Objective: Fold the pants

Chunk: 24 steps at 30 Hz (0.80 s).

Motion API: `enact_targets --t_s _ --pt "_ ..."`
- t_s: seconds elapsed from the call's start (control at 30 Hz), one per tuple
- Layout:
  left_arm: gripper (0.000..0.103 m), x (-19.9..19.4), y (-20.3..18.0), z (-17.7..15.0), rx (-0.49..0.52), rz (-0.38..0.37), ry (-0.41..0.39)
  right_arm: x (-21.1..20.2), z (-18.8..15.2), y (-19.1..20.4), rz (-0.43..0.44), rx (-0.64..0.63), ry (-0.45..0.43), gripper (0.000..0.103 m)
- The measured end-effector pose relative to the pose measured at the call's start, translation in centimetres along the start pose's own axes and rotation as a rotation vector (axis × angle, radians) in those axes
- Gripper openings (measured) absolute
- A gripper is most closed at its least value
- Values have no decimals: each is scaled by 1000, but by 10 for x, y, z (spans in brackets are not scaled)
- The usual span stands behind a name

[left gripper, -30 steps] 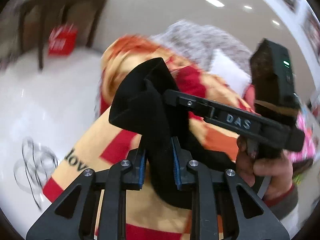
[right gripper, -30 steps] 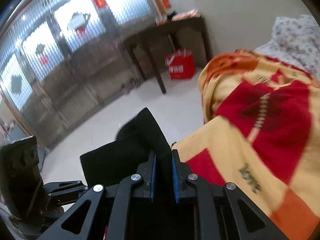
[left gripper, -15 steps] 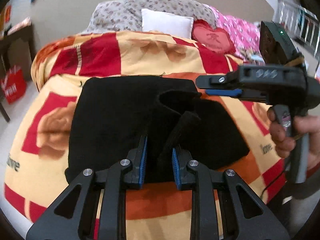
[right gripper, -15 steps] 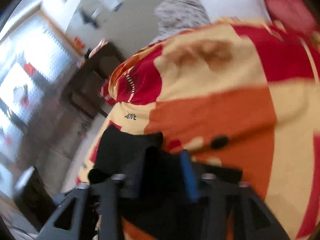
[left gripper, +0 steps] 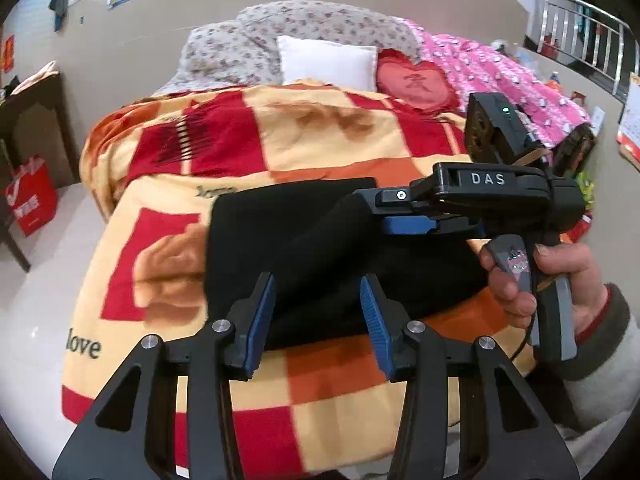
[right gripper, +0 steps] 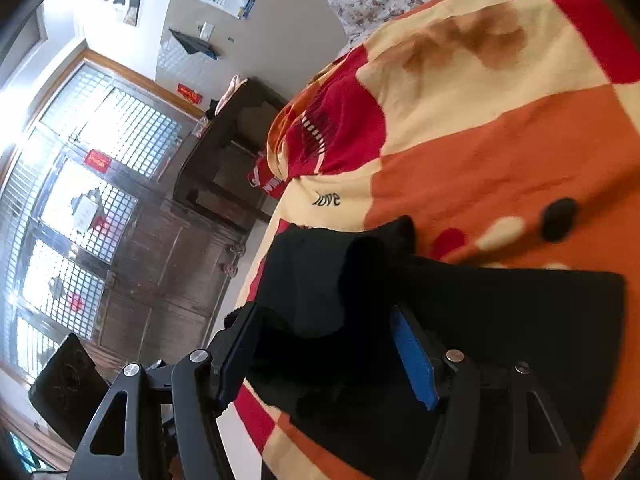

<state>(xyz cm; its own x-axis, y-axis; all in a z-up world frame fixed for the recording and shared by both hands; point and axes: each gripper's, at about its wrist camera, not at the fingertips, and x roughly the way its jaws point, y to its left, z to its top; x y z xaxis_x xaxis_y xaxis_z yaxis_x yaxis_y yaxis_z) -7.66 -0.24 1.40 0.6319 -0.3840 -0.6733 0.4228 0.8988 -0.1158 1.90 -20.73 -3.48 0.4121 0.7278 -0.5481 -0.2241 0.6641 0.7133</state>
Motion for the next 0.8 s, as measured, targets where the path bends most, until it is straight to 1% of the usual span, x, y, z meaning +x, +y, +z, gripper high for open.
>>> enact_targets --t_s 0.03,0.1,0.13,0.2,0.3,0.4,0.43,0.47,0.5,0.53,0.57,0.63,0.7,0.73,0.8 --pt "43 3 6 1 -22 10 10 4 0 2 -16 -8 0 64" --pt "43 1 13 0 -56 -10 10 4 0 3 -20 -13 -1 64" --pt "43 -3 15 0 -66 -31 1 2 1 3 6 -4 -1 64" --pt "43 -7 16 -1 -63 -37 -8 -6 2 -5 70 46 -15 65" --pt "43 -14 21 0 -68 -38 -12 -10 2 -10 73 96 -19 69" --pt "43 -28 31 3 -89 -35 -48 -15 -1 -10 96 104 -9 69" --pt "48 -30 34 4 -94 -33 -56 -17 -2 -10 108 110 -13 70" --pt "54 -30 37 5 -100 -21 -65 -18 -3 -10 120 118 -16 71" --pt "66 -27 39 6 -102 -10 -68 -19 -3 -10 126 124 -18 71" --pt "68 -22 41 6 -105 -6 -63 -18 -3 -9 123 126 -17 71" --pt "68 -15 43 7 -112 -5 -50 -15 -3 -9 111 126 -14 71" --pt "68 4 47 5 -152 -14 -2 -9 -3 -9 87 126 -4 72" --pt "68 16 47 0 -171 -55 40 -6 -3 -11 104 140 5 72" --pt "68 20 42 -4 -160 -77 60 -6 -2 -12 122 148 3 72" --pt "68 21 24 -14 -81 -56 57 -6 0 -15 158 179 -6 72"
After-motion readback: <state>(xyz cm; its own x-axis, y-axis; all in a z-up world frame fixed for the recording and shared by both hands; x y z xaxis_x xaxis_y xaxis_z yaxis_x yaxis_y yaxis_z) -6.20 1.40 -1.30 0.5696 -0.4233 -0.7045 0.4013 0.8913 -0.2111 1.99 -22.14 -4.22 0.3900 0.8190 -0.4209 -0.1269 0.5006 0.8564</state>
